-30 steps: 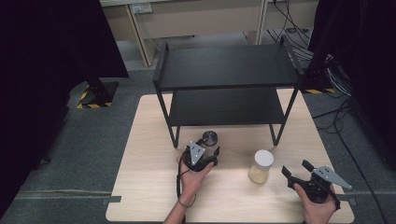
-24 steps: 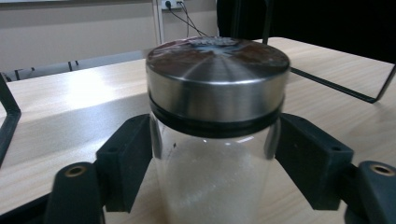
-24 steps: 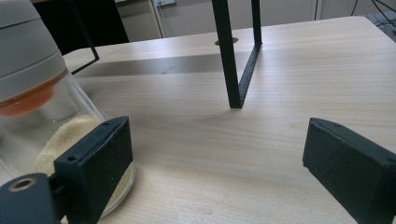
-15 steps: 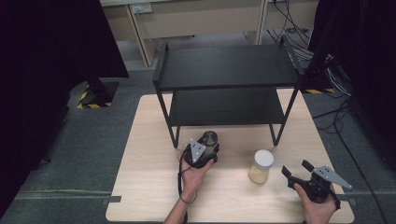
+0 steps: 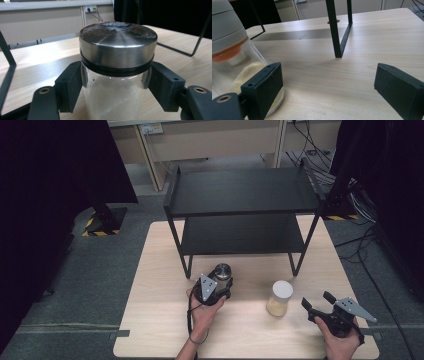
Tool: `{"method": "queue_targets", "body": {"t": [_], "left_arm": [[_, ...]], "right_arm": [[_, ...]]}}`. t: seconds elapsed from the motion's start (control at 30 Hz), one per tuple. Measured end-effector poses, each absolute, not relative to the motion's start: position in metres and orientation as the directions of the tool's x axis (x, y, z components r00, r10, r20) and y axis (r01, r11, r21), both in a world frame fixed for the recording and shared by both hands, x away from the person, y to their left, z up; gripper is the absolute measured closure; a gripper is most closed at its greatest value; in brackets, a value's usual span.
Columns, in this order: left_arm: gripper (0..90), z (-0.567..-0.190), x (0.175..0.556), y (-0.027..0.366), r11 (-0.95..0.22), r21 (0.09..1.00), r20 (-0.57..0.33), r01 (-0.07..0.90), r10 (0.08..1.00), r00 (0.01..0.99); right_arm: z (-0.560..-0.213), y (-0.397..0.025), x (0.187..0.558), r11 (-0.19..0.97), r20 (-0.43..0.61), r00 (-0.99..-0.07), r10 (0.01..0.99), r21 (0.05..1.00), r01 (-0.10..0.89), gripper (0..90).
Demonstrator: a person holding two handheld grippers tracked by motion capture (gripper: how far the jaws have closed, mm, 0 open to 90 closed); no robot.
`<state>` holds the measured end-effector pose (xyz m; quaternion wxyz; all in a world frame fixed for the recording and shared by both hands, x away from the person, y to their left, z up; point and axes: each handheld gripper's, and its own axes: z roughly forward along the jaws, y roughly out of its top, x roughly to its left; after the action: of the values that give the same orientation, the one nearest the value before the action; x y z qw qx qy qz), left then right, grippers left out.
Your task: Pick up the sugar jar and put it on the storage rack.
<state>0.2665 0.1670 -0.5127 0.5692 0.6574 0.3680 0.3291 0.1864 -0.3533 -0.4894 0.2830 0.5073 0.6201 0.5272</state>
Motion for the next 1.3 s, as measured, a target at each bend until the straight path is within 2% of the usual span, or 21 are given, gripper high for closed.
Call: {"method": "queue_targets", "body": {"t": [0.47,1.0,1.3], "left_arm": [[30.6,-0.49,0.238,0.187,-0.054,0.999,0.051,-0.01,0.854,0.519],[30.6,-0.453,0.224,0.191,0.0,0.995,0.054,-0.102,0.847,0.53],[30.6,-0.433,0.221,0.189,0.01,0.989,0.067,-0.147,0.86,0.505]], "right_arm": [[-0.49,-0.353,0.186,-0.074,0.186,-0.323,0.928,0.941,0.33,8.5],[-0.49,-0.353,0.186,-0.076,0.188,-0.324,0.927,0.941,0.33,8.5],[-0.49,-0.353,0.187,-0.081,0.194,-0.324,0.926,0.94,0.332,8.5]]}}
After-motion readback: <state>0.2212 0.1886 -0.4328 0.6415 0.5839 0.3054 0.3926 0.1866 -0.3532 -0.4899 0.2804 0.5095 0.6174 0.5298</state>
